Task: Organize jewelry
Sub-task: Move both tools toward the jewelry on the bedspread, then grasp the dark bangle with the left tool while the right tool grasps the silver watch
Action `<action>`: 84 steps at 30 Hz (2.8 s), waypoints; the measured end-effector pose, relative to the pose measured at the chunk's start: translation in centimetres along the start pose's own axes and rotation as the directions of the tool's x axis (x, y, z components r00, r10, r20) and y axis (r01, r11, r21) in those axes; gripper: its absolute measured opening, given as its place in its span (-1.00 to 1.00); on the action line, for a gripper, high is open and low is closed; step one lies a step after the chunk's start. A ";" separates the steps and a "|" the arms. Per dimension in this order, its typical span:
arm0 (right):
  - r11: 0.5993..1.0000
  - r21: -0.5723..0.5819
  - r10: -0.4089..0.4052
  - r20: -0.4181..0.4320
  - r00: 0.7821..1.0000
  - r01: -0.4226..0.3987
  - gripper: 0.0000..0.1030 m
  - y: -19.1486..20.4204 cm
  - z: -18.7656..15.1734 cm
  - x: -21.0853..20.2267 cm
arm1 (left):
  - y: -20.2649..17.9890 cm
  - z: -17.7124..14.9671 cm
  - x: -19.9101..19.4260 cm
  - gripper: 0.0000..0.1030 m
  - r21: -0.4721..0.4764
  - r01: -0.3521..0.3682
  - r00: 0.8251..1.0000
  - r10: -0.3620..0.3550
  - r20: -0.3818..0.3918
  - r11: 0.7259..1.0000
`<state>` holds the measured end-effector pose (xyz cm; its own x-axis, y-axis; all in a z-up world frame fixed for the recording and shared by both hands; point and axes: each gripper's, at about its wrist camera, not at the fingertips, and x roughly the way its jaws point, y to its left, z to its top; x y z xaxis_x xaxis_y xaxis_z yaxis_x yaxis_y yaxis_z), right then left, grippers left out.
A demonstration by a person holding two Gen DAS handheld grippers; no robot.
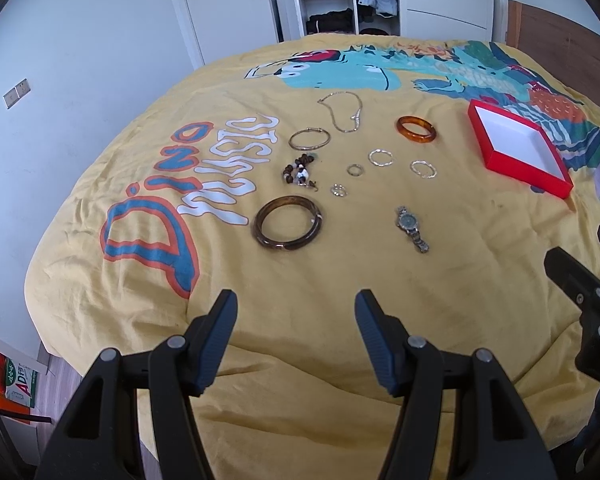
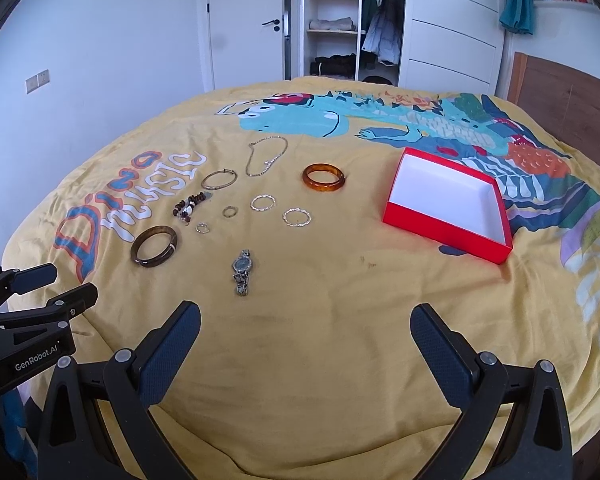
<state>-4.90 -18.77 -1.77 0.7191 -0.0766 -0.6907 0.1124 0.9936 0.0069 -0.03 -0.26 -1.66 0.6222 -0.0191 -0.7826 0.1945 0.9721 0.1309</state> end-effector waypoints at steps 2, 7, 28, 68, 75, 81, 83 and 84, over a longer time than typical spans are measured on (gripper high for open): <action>1.000 0.000 0.000 -0.002 1.000 0.000 0.99 -0.1 -0.1 0.1 | -0.2 0.0 0.0 0.15 0.005 -0.003 1.000 0.003 0.002 1.000; 1.000 0.011 0.007 -0.014 1.000 -0.007 0.99 -0.3 -0.2 0.4 | -0.3 0.0 0.2 0.15 0.005 -0.004 1.000 0.004 -0.002 1.000; 0.997 0.017 0.082 -0.094 0.992 -0.081 0.80 0.1 -0.9 2.8 | -0.4 -0.2 2.0 0.15 0.032 -0.011 1.000 0.012 -0.029 0.999; 0.927 0.057 0.369 -0.314 0.875 -0.371 -0.19 3.4 2.1 18.7 | 0.9 4.2 16.9 -0.59 0.086 0.162 0.969 -0.141 -0.205 0.983; 0.935 0.014 0.341 -0.321 0.883 -0.356 -0.53 4.6 2.9 20.4 | 0.5 4.4 17.1 -0.83 0.095 0.168 0.970 -0.147 -0.196 0.981; 0.935 0.020 0.343 -0.299 0.891 -0.353 -0.54 4.2 3.2 19.3 | 0.6 4.8 15.8 -0.85 0.078 0.162 0.974 -0.147 -0.172 0.984; 0.936 0.028 0.345 -0.277 0.897 -0.352 -0.54 3.7 3.4 18.2 | 0.8 5.2 15.0 -0.85 0.066 0.171 0.975 -0.159 -0.158 0.983; 0.936 0.032 0.347 -0.266 0.899 -0.351 -0.54 3.4 3.6 17.7 | 0.8 5.4 14.5 -0.86 0.060 0.176 0.975 -0.165 -0.151 0.983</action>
<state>10.66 -17.04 -11.40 0.5031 0.2977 -0.8113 -0.1253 0.9540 0.2723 13.24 -0.97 -9.63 0.4602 -0.1440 -0.8761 0.3460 0.9378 0.0275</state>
